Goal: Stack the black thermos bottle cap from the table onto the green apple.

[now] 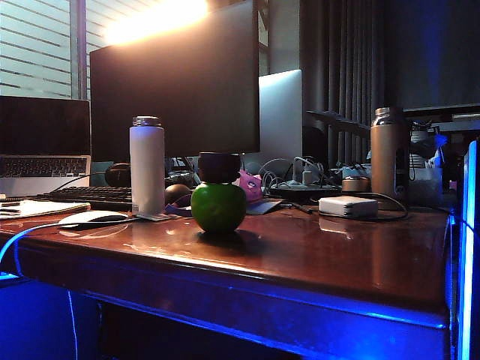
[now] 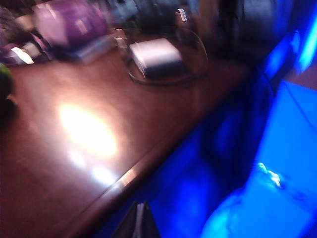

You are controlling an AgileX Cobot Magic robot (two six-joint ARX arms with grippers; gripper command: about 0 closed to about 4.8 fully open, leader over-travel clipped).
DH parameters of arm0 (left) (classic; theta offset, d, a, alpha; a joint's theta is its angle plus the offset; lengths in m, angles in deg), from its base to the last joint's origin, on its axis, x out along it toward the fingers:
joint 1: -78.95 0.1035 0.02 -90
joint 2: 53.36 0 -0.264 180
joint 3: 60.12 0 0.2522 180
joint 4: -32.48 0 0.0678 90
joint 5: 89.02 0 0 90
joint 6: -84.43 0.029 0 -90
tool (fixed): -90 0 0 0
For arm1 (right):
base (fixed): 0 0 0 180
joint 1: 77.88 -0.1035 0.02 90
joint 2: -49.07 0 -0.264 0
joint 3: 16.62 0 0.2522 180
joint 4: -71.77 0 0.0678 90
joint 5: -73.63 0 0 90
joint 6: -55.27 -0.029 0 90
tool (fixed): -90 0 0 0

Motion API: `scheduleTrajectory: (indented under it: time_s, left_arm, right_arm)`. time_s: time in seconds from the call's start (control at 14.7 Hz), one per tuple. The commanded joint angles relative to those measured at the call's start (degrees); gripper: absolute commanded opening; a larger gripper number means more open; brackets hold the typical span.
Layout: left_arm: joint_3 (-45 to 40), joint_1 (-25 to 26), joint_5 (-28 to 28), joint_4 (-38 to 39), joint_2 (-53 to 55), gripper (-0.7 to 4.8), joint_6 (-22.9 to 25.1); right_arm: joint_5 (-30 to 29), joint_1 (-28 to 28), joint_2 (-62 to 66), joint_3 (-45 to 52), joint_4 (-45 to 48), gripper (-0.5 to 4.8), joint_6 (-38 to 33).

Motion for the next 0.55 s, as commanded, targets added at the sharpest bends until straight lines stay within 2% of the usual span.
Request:
scheduleTrajectory:
  time_s: [0.07,0.27,0.55]
  left_arm:
    - [0.17,0.00,0.00,-0.20,-0.17,-0.03,0.44]
    - [0.17,0.00,0.00,-0.20,-0.17,-0.03,0.44]
    - [0.17,0.00,0.00,-0.20,-0.17,-0.03,0.44]
  right_arm:
    - [0.09,2.51,-0.07,0.20,0.66,-0.01,0.02]
    - [0.11,4.57,-0.07,0.20,0.66,-0.01,0.00]
    - [0.11,4.48,-0.07,0.20,0.66,-0.01,0.00]
